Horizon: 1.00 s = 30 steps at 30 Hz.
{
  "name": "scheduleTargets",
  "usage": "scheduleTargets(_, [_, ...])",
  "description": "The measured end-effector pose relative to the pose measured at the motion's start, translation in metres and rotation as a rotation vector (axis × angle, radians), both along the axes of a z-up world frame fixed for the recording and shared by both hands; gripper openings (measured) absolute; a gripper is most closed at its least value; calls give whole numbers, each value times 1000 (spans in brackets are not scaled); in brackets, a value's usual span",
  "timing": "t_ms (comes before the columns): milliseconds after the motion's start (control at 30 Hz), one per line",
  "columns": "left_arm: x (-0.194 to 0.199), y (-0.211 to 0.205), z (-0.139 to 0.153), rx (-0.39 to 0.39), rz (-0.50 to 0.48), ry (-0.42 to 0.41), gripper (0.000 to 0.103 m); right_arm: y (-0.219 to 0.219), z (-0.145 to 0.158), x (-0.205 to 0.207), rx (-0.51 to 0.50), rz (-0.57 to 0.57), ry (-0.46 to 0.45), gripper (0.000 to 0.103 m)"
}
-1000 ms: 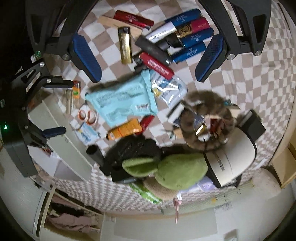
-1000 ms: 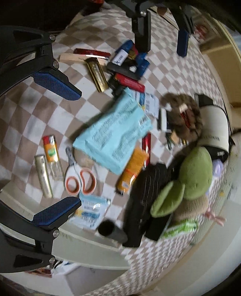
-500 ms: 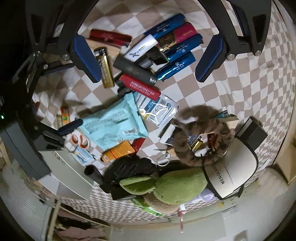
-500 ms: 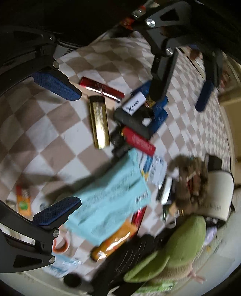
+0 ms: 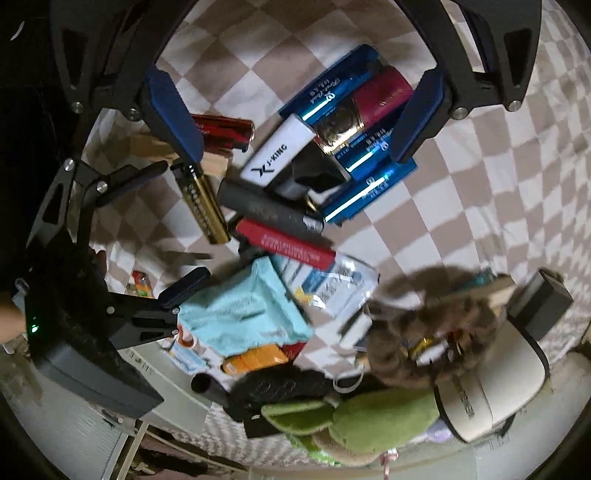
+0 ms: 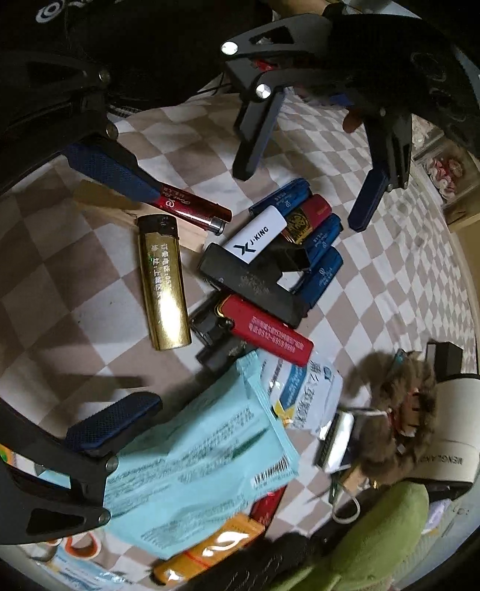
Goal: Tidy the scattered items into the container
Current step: 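Lower the right tool onto the gold lighter and close on it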
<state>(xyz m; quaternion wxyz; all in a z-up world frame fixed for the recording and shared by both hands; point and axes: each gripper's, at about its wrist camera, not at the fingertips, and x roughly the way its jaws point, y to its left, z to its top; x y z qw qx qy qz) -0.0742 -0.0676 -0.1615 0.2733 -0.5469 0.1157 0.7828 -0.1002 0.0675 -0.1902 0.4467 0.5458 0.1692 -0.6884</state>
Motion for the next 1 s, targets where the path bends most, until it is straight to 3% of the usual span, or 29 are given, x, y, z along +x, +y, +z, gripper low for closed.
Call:
scheduleTargets(200, [2, 2, -11, -5, -16, -23, 91, -11, -8, 6, 19, 68, 6, 90])
scheduleTargets(333, [0, -1, -13, 1, -5, -24, 91, -16, -11, 4, 22, 75, 0, 83])
scheduleTargets(733, [-4, 1, -16, 26, 5, -32, 90, -40, -17, 3, 43, 99, 5, 82])
scheduleTargets(833, [-7, 2, -16, 37, 23, -37, 80, -43, -19, 3, 48, 97, -4, 82])
scheduleTargets(933, [-11, 2, -17, 36, 40, -45, 79, -46, -20, 2, 50, 97, -12, 82])
scheduleTargets(1000, [-14, 2, -19, 39, 53, -56, 67, -48, -20, 2, 53, 97, -14, 82])
